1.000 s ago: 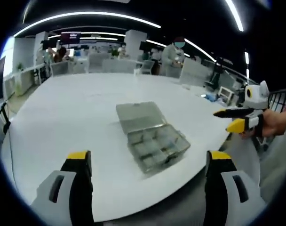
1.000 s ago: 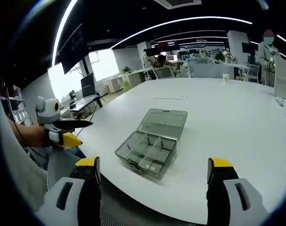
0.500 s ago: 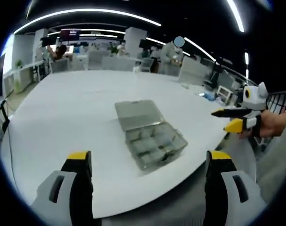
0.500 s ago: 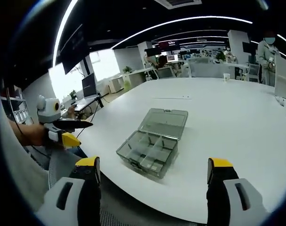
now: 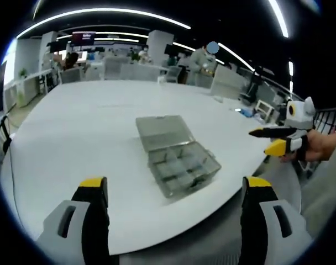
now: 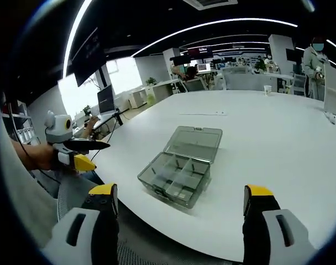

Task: Insert the divider into the dual guide fixture by aligning both edges with the guide slots and pushing it downward to the bottom, including one-sided entry, uneven engagement, binding, and posture correction.

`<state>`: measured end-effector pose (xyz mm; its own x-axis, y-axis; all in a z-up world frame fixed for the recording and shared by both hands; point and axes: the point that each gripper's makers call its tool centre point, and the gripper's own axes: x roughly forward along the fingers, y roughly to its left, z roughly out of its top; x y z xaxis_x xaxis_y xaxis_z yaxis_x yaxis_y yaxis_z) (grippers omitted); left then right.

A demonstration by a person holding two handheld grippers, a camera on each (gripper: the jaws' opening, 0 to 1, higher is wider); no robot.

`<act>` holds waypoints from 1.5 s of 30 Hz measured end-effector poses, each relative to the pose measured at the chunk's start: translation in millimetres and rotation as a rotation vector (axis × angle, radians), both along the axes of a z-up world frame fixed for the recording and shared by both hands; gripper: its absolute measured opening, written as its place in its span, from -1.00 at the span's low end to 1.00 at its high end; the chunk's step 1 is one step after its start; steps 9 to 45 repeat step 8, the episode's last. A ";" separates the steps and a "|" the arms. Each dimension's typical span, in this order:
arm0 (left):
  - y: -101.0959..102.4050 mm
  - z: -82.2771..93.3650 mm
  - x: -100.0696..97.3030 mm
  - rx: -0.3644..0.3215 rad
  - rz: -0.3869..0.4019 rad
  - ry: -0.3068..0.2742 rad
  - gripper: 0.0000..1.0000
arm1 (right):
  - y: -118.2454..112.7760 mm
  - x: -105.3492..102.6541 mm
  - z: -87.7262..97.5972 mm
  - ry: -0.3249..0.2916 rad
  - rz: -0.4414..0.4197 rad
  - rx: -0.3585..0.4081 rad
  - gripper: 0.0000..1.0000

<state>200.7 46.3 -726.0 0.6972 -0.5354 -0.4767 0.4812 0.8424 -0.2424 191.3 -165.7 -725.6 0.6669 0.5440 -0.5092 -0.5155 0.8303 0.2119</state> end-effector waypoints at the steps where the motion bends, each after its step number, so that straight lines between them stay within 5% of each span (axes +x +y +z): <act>1: 0.2 -0.4 0.1 0.000 0.001 0.002 0.98 | 0.2 0.2 0.2 -0.001 0.000 0.003 0.86; 45: 0.4 -1.0 0.6 -0.003 0.000 0.006 0.98 | -0.1 0.8 -0.6 0.003 0.003 0.000 0.85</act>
